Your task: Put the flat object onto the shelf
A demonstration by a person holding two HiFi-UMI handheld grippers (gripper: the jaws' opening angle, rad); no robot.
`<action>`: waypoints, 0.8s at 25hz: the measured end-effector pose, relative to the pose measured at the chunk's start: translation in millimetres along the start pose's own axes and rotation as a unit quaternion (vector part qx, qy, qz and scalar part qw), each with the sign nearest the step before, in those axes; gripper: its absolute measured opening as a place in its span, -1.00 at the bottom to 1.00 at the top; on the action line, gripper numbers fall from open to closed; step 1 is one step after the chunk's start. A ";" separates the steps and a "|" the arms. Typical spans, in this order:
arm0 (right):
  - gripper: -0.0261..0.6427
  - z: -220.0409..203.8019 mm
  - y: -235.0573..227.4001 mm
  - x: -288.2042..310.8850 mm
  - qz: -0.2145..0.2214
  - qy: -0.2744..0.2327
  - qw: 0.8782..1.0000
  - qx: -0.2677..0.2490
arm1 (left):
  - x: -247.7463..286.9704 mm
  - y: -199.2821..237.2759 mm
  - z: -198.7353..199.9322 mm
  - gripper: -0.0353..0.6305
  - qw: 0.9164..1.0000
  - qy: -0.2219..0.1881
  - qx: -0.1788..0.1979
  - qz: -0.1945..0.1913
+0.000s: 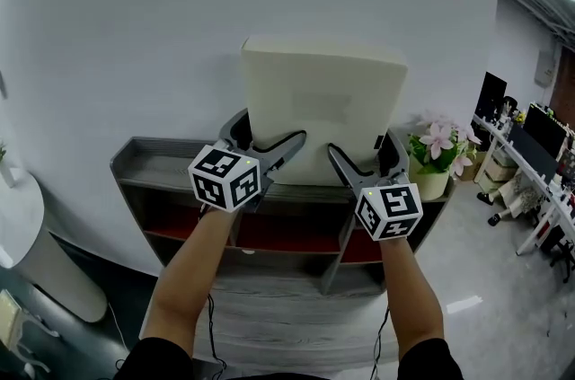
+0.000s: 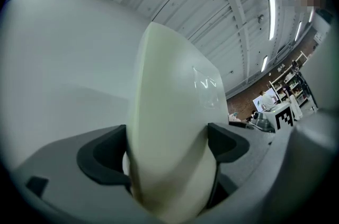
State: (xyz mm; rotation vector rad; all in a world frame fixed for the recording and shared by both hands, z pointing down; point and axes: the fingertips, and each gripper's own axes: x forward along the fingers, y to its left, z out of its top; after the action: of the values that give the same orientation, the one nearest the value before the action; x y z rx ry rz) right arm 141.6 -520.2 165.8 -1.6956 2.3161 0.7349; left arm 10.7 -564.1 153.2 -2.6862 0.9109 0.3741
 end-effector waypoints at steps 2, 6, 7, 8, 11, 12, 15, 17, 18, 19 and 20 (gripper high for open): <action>0.46 -6.1 -5.4 5.0 0.002 0.005 1.000 0.005 | 7.0 4.0 -6.0 0.53 1.000 0.006 -0.006 0.003; 0.46 -14.6 -11.1 16.3 0.006 0.016 1.000 0.010 | 18.8 16.0 -11.6 0.53 0.999 0.021 -0.025 0.004; 0.46 -16.8 -11.8 19.2 0.007 0.018 1.000 0.010 | 20.9 18.9 -12.8 0.53 0.999 0.023 -0.028 0.005; 0.46 -18.7 -12.2 21.6 0.009 0.020 1.000 0.008 | 22.5 21.5 -13.9 0.53 0.999 0.022 -0.029 0.007; 0.46 -23.1 -16.8 24.9 0.009 0.022 1.000 0.004 | 29.7 26.1 -17.9 0.53 0.999 0.011 -0.037 0.013; 0.46 -24.6 -18.8 25.5 0.008 0.023 1.000 0.003 | 32.9 27.2 -19.7 0.53 0.999 0.008 -0.041 0.015; 0.46 -28.3 -17.6 28.6 0.006 0.023 1.000 0.003 | 34.8 32.6 -24.0 0.53 0.999 0.004 -0.045 0.026; 0.46 -28.9 -16.9 29.2 0.009 0.022 1.000 0.000 | 34.5 34.0 -24.2 0.53 0.999 0.003 -0.044 0.027; 0.46 -28.8 -16.7 29.1 0.012 0.023 1.000 -0.003 | 34.2 34.0 -23.9 0.53 0.999 0.004 -0.043 0.027; 0.46 -28.5 -16.4 28.7 0.015 0.024 1.000 -0.005 | 33.7 33.8 -23.3 0.53 0.999 0.004 -0.042 0.027; 0.46 -28.1 -15.8 28.0 0.018 0.024 1.000 -0.007 | 33.0 33.1 -22.6 0.54 0.999 0.005 -0.040 0.027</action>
State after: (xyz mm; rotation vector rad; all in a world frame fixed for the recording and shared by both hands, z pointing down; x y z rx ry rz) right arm 151.0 -561.1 173.8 -1.6992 2.3861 0.7249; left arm 18.8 -615.2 157.4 -2.7412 0.9935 0.4183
